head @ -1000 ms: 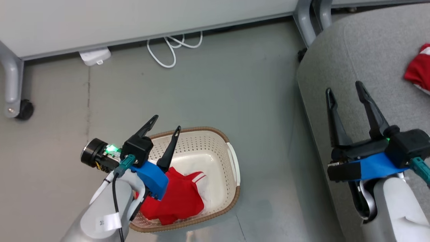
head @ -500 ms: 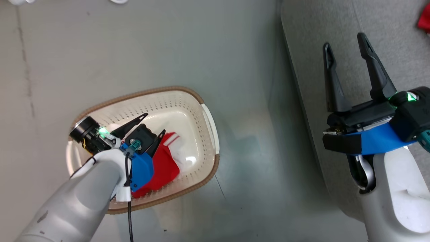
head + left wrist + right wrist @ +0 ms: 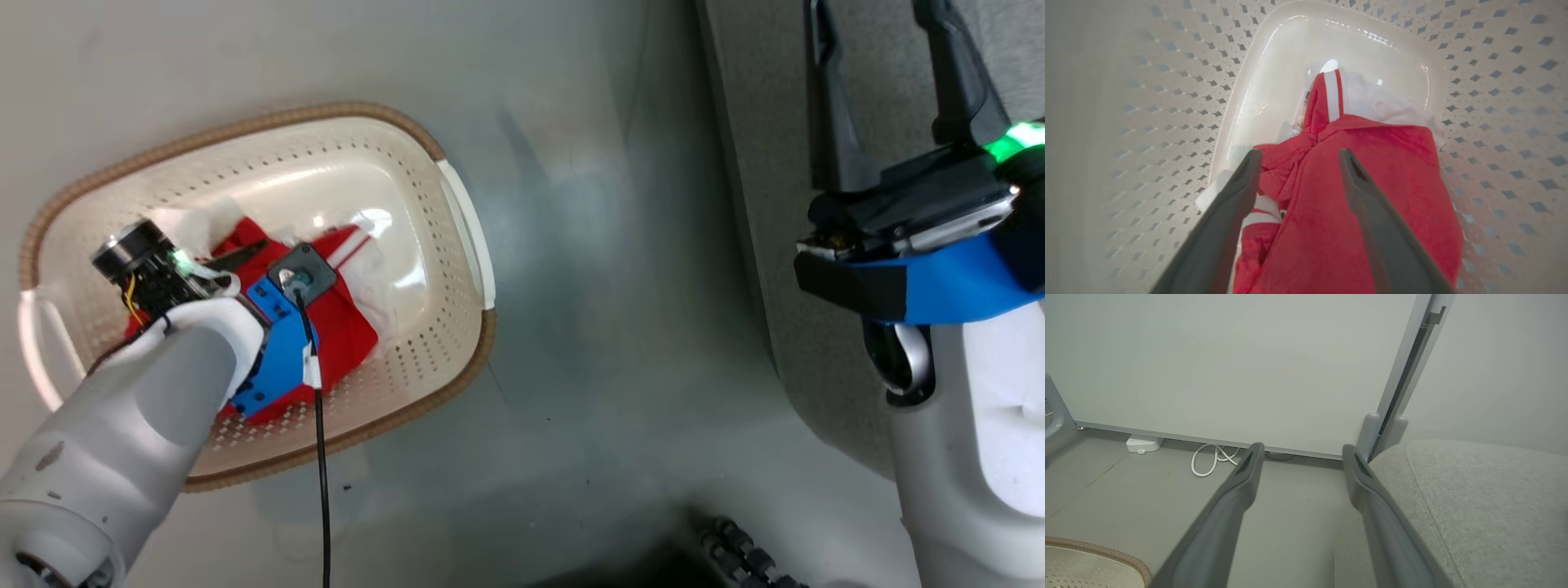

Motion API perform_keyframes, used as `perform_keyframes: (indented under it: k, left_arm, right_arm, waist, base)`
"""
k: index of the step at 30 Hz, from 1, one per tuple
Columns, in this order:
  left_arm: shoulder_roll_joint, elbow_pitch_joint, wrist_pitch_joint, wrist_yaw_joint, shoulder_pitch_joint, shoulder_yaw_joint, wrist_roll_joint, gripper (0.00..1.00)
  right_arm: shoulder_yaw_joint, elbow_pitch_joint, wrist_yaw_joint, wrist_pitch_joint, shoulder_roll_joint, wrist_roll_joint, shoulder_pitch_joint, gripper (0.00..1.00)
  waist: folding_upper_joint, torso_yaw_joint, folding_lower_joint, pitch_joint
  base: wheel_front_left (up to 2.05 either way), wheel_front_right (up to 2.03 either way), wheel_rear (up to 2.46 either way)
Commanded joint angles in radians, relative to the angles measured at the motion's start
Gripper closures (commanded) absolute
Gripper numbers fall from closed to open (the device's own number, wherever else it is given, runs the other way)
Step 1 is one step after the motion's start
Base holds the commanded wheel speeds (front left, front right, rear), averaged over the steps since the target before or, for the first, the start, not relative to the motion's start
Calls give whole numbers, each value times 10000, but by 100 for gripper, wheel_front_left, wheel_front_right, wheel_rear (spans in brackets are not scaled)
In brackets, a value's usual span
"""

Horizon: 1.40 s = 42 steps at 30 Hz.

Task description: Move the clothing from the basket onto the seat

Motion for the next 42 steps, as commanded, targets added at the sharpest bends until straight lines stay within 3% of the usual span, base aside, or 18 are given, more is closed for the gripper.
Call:
perform_keyframes:
  k: [1,9,21,22,23,24,33,42]
  left_arm:
    - [122,25,148,-11,-292,-35,73,0]
    - [473,32,997,-11,-722,-80,200,0]
    - [686,326,1443,12,-1010,-91,329,0]
    - [672,375,1522,12,-976,-96,351,50]
    - [661,389,1543,12,-956,-96,374,80]
    - [653,395,1553,12,-941,-96,389,100]
    - [721,252,1455,12,-806,-85,318,100]
    - [264,-54,1060,9,-550,-84,57,100]
  right_arm:
    - [12,-123,1,-34,-23,-45,-273,0]
    - [131,-550,1,-34,75,-123,-648,0]
    - [94,-913,1,-34,150,-283,-637,0]
    - [74,-903,1,-34,155,-288,-638,0]
    - [62,-884,1,-34,165,-296,-642,0]
    - [56,-865,1,-34,180,-303,-651,0]
    - [-31,-747,1,-34,257,-259,-699,0]
    - [-250,-576,1,-34,196,-227,-425,0]
  waist:
    - [0,-188,-2,584]
    - [0,-421,-2,1546]
    - [0,-584,-2,2273]
    - [0,-584,-2,2279]
    - [0,-584,-2,2278]
    - [0,-584,-2,2270]
    - [0,-582,-2,2030]
    - [0,-293,-2,1376]
  base:
    - [0,0,0]
    - [0,0,0]
    - [0,0,0]
    - [0,0,0]
    - [0,0,0]
    - [0,0,0]
    - [0,0,0]
    - [0,0,0]
